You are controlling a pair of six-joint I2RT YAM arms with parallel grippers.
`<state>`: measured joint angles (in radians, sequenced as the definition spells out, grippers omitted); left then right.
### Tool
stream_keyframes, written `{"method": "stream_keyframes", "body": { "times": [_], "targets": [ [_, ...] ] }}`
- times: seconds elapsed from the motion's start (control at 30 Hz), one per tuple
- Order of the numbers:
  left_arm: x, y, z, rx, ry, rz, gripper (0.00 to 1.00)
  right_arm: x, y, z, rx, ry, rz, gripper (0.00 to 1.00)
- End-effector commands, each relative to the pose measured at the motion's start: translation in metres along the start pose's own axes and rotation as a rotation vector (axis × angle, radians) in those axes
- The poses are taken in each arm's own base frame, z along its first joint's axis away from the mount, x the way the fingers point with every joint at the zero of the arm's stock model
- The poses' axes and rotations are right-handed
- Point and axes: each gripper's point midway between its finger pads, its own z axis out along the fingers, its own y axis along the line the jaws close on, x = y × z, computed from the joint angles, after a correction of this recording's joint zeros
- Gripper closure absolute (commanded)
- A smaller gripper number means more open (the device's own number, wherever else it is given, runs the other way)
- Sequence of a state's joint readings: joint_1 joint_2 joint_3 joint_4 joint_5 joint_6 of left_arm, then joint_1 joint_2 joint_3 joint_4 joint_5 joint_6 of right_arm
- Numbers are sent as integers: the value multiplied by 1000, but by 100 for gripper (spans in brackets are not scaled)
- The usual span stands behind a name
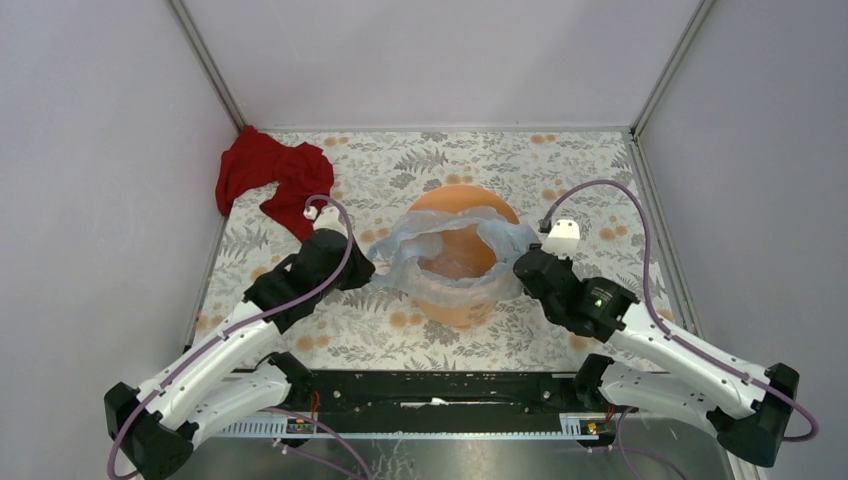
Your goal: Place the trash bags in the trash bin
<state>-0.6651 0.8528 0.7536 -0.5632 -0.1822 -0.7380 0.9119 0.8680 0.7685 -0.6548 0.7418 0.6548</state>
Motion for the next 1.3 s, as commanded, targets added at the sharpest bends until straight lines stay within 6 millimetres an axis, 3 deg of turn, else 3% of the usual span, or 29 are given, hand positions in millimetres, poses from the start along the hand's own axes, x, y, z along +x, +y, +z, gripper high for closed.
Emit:
{"method": "stream_keyframes", "body": {
  "times": [0.0,0.07,0.17,0.37,0.47,0.57,0.7,0.8,0.83,0.87,0.93,1.07,1.27],
  "targets": [
    [-33,-16,-10,59,-120,0,91,-27,6,-33,-101,18,-7,57],
    [-30,-13,-9,57,-123,-2,92,-21,20,-52,-241,81,-6,45],
    [-29,-10,-8,46,-126,2,92,-25,19,-81,-332,122,27,31],
    [-36,-4,-9,4,-147,38,93,-61,-9,-121,-327,80,12,28],
    [-39,-5,-10,-2,-149,53,93,-89,-5,-130,-360,1,0,22],
    [-41,-6,-11,0,-151,53,93,-116,11,-124,-366,-81,-18,12],
    [-38,-7,-9,6,-141,48,95,-144,52,-101,-359,-107,-109,11],
    [-35,-7,-7,7,-129,47,95,-165,77,-83,-497,-79,-58,11],
    [-35,-7,-8,8,-131,45,96,-170,78,-72,-543,-49,-18,12],
    [-35,-7,-8,9,-132,44,96,-180,65,-57,-546,-38,37,13],
    [-34,-6,-7,8,-133,41,96,-183,69,-48,-626,-13,50,14],
    [-33,-8,-5,18,-126,42,96,-174,81,-54,-751,15,53,12],
    [-29,-8,-1,22,-112,45,96,-163,53,-62,-692,51,129,17]
  ]
}}
